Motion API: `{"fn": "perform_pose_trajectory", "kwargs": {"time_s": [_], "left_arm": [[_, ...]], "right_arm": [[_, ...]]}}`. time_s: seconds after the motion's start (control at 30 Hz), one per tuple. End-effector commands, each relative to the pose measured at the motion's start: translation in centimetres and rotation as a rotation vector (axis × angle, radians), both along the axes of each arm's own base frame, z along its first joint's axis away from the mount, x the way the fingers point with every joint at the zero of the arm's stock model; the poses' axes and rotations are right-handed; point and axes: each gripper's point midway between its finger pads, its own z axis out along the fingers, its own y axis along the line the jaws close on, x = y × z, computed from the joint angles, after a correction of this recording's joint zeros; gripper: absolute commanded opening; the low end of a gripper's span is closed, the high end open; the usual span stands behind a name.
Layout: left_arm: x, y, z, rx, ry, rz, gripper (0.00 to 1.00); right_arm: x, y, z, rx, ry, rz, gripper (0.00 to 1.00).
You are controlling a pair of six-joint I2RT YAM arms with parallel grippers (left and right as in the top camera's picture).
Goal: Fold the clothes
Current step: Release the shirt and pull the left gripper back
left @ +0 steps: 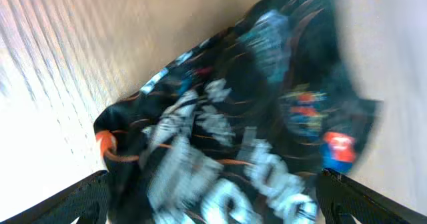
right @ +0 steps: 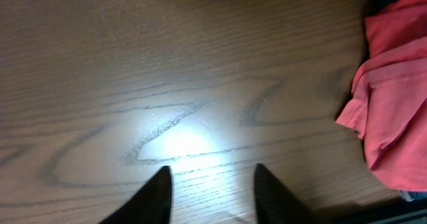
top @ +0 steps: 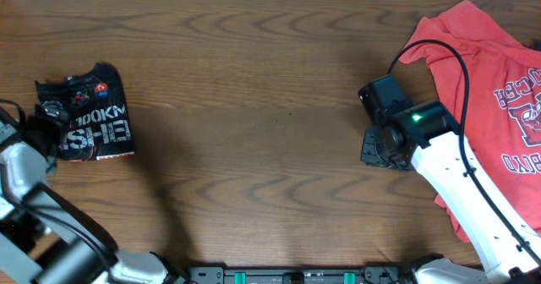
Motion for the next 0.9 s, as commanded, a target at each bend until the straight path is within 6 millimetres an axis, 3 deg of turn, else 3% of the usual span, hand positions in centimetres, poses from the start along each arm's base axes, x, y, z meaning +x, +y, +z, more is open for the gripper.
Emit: {"fn": "perform_pose_trajectory", "kwargs": {"time_s": [0.0, 0.07, 0.1, 0.23, 0.3, 0.4, 0.5, 0.57, 0.67, 0.77, 0.87], "left_arm": [[1.1, -1.8, 4.2, 0.104, -0.04, -0.053, 0.98], [2.9, -5.2, 5.1, 0.128, -0.042, -0.171, 0.98], [3.8, -7.0, 5.1, 0.138, -0.038, -0.234, 0.98], [6.8, -16.0, 3.9, 0.161, 0.01, -0.541, 0.98], [7.3, -21.7, 2.7, 0.152, 0.048, -0.704, 0.98], [5.9, -30.1, 0.3, 0.148, 0.148, -0.967, 0.98], [2.8, -34.6, -1.4, 0.155, 0.272, -1.139, 0.98], [-0.2, -36.4, -1.8, 0.146, 0.372, -1.247, 0.98], [-4.2, -36.2, -0.8, 0.144, 0.505, -1.285, 0.98], [-6.6, -35.6, 1.6, 0.144, 0.511, -1.284, 0.98], [-8.8, -34.8, 5.3, 0.177, 0.426, -1.26, 0.98]], "right_arm": [[0.4, -0.9, 0.3, -0.01, -0.023, -0.024, 0.5], [1.2, -0.6, 0.3, 0.015, -0.051, -0.03, 0.71], [1.6, -0.3, 0.4, 0.035, -0.062, -0.031, 0.75], [3.5, 2.0, 0.5, 0.177, -0.101, 0.045, 0.79], [4.4, 2.9, 0.5, 0.245, -0.119, 0.083, 0.82], [5.8, 3.7, 0.5, 0.338, -0.139, 0.155, 0.89], [6.3, 4.0, 0.2, 0.424, -0.126, 0.201, 0.95], [5.6, 3.2, 0.0, 0.453, -0.086, 0.18, 0.99], [4.1, 1.0, -0.2, 0.431, -0.027, 0.102, 0.99], [3.3, -0.7, 0.6, 0.412, -0.032, 0.051, 0.99], [2.2, -1.9, 2.6, 0.371, -0.096, 0.035, 0.99]]}}
